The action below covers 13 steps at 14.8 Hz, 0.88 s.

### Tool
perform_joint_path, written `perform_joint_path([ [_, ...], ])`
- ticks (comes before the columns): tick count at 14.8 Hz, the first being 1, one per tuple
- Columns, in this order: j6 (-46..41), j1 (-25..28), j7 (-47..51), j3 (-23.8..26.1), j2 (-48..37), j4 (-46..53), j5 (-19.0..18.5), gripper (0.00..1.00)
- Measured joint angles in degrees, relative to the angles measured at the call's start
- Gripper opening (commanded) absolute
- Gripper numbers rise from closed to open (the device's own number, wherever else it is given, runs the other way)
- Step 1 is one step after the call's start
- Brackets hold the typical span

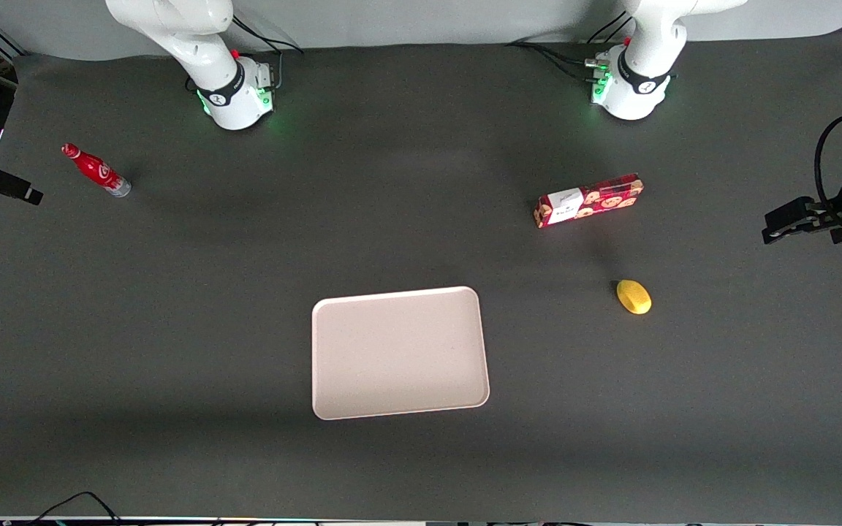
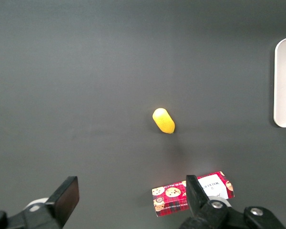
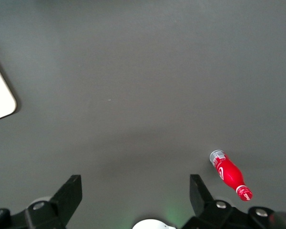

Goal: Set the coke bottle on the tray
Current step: 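Move the right gripper toward the red Coca-Cola bottle's cap end, then lower the open right gripper around the bottle cap and close it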

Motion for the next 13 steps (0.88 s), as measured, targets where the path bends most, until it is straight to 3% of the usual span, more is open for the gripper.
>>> perform_joint_path([
  [5,8.6,-2.7,0.0,-2.5,-11.1,-18.3,-2.9,1.0],
  [9,15.9,-3.8,0.0,-10.4,-18.0,-29.1,-8.6,1.0],
  [13,22.9,-4.9,0.0,-18.3,-21.7,-38.4,-11.3,1.0],
])
